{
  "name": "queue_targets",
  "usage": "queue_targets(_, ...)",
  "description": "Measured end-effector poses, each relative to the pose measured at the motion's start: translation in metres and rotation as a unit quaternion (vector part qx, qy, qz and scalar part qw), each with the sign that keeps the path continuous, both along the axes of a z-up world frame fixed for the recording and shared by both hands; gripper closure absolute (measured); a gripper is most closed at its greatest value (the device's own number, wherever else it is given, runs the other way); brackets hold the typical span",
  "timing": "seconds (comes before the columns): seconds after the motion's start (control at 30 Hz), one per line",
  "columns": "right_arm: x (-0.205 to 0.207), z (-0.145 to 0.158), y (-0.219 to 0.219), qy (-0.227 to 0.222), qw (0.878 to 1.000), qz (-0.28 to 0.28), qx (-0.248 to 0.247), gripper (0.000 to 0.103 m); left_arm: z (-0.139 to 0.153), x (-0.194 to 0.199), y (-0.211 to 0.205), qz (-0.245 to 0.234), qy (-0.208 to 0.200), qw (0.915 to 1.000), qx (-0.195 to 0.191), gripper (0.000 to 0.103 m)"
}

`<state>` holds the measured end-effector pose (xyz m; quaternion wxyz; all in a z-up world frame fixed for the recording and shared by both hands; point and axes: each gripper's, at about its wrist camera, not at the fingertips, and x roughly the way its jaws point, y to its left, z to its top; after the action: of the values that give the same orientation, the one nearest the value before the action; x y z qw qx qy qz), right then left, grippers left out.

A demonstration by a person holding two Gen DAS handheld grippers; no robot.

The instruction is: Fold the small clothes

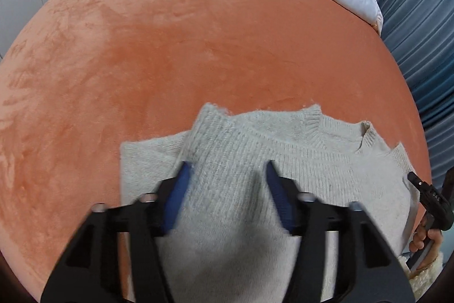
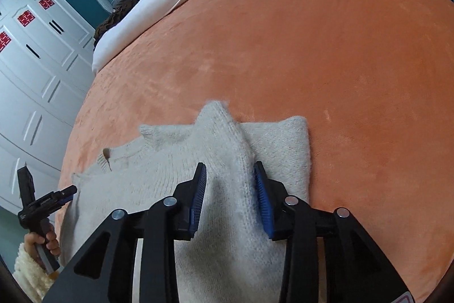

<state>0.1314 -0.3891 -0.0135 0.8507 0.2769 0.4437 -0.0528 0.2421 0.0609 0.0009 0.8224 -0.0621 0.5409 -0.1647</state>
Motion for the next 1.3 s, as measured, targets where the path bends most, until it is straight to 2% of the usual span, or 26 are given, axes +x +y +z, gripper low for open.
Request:
queue_targets(0.03, 0.003, -0.001, 0.003, 0.007, 1.0, 0.006, -0.007, 0.079, 0.0, 0.003, -0.001, -0.002, -0.001, 1.0, 0.009, 0.094)
queue_targets(0.07, 0.006, 0.002, 0.006, 0.006, 1.0, 0.015, -0.01, 0.095, 0.006, 0.003, 0.001, 0.001, -0.006, 1.0, -0.001, 0.094)
queue_targets(0.1, 0.005, 0.011, 0.007, -0.012, 1.0, 0.015, -0.006, 0.095, 0.013, 0.002, 0.004, 0.007, -0.015, 0.9998, -0.015, 0.095)
queue_targets(0.2, -0.014, 0.059, 0.001, -0.11, 0.994, -0.003, 0.016, 0.096, 0.045, 0.0, 0.018, 0.03, -0.056, 0.9973, -0.035, 0.096)
queue_targets(0.27, -0.018, 0.065, -0.01, -0.129, 0.991, -0.021, -0.003, 0.096, 0.048, 0.006, 0.031, 0.051, -0.061, 0.9964, -0.031, 0.096)
queue_targets(0.3, -0.011, 0.049, -0.017, -0.093, 0.995, -0.027, -0.016, 0.096, 0.039, 0.012, 0.036, 0.058, -0.052, 0.9968, -0.019, 0.096)
queue_targets(0.33, -0.004, 0.028, -0.028, -0.052, 0.998, -0.038, -0.002, 0.096, 0.029, 0.018, 0.039, 0.061, -0.039, 0.9973, -0.01, 0.096)
queue_targets(0.37, -0.004, 0.015, -0.036, -0.035, 0.998, -0.053, 0.027, 0.096, 0.019, 0.021, 0.041, 0.062, -0.028, 0.9977, -0.006, 0.096)
queue_targets(0.43, -0.012, 0.02, -0.038, -0.061, 0.995, -0.061, 0.047, 0.096, 0.01, 0.02, 0.04, 0.06, -0.027, 0.9979, -0.002, 0.096)
queue_targets(0.47, -0.015, 0.027, -0.035, -0.08, 0.995, -0.056, 0.038, 0.096, 0.009, 0.019, 0.038, 0.06, -0.029, 0.9978, -0.001, 0.096)
queue_targets(0.5, -0.014, 0.026, -0.031, -0.079, 0.995, -0.05, 0.02, 0.096, 0.006, 0.019, 0.036, 0.059, -0.029, 0.9978, 0.001, 0.095)
queue_targets(0.6, 0.007, -0.011, -0.028, 0.017, 0.999, -0.028, -0.002, 0.096, -0.008, 0.022, 0.026, 0.055, -0.02, 0.9981, 0.019, 0.094)
queue_targets(0.63, 0.007, -0.013, -0.023, 0.028, 0.999, -0.024, -0.021, 0.095, -0.008, 0.02, 0.022, 0.054, -0.024, 0.9978, 0.03, 0.092)
queue_targets(0.7, 0.0, 0.004, -0.011, 0.01, 0.998, -0.028, -0.047, 0.088, 0.001, 0.013, 0.016, 0.045, -0.034, 0.9976, 0.04, 0.087)
queue_targets(0.8, -0.027, 0.045, 0.021, -0.04, 0.994, -0.033, -0.095, 0.086, 0.027, -0.014, 0.009, 0.036, -0.056, 0.9961, 0.058, 0.08)
queue_targets(0.87, -0.04, 0.063, 0.053, -0.063, 0.992, 0.001, -0.113, 0.086, 0.046, -0.046, 0.002, 0.027, -0.076, 0.9957, 0.046, 0.071)
queue_targets(0.9, -0.044, 0.067, 0.076, -0.072, 0.991, 0.034, -0.103, 0.086, 0.052, -0.063, -0.005, 0.017, -0.08, 0.9962, 0.031, 0.069)
queue_targets(0.97, -0.05, 0.059, 0.122, -0.075, 0.99, 0.096, -0.069, 0.087, 0.058, -0.1, -0.026, -0.013, -0.08, 0.9967, -0.008, 0.064)
queue_targets(1.03, -0.049, 0.038, 0.171, -0.055, 0.986, 0.157, -0.028, 0.093, 0.048, -0.131, -0.05, -0.033, -0.061, 0.9973, -0.026, 0.064)
queue_targets(1.1, -0.049, 0.019, 0.202, -0.032, 0.983, 0.18, -0.02, 0.093, 0.029, -0.149, -0.066, -0.045, -0.036, 0.9979, -0.03, 0.064)
queue_targets(1.2, -0.058, 0.004, 0.197, -0.008, 0.985, 0.166, -0.039, 0.099, 0.004, -0.166, -0.068, -0.041, -0.01, 0.9991, 0.007, 0.064)
queue_targets(1.3, -0.078, 0.002, 0.139, 0.018, 0.994, 0.079, -0.07, 0.1, -0.002, -0.17, -0.036, -0.013, -0.004, 0.9996, 0.023, 0.064)
